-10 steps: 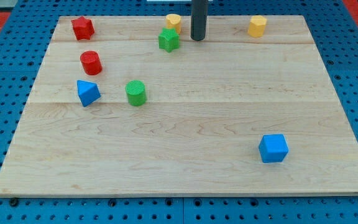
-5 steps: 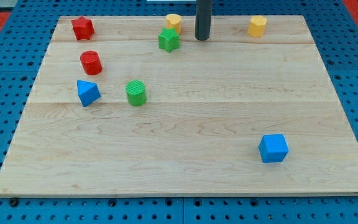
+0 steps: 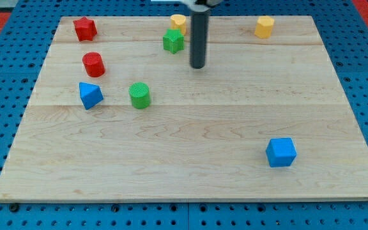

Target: Move the red circle diagonally bottom right to the red star

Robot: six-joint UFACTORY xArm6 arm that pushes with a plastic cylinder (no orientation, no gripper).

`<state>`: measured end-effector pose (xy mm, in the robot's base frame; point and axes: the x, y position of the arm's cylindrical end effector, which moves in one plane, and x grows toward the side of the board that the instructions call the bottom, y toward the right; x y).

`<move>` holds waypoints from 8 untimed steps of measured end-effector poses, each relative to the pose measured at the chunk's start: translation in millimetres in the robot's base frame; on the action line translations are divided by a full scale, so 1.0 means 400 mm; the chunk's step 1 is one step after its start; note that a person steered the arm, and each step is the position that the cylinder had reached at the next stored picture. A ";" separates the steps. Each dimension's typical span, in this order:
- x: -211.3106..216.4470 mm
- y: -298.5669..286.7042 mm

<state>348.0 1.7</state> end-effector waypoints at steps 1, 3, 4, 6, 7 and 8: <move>-0.028 -0.122; -0.117 -0.482; -0.054 -0.596; 0.078 -0.213; 0.057 -0.258; 0.057 -0.388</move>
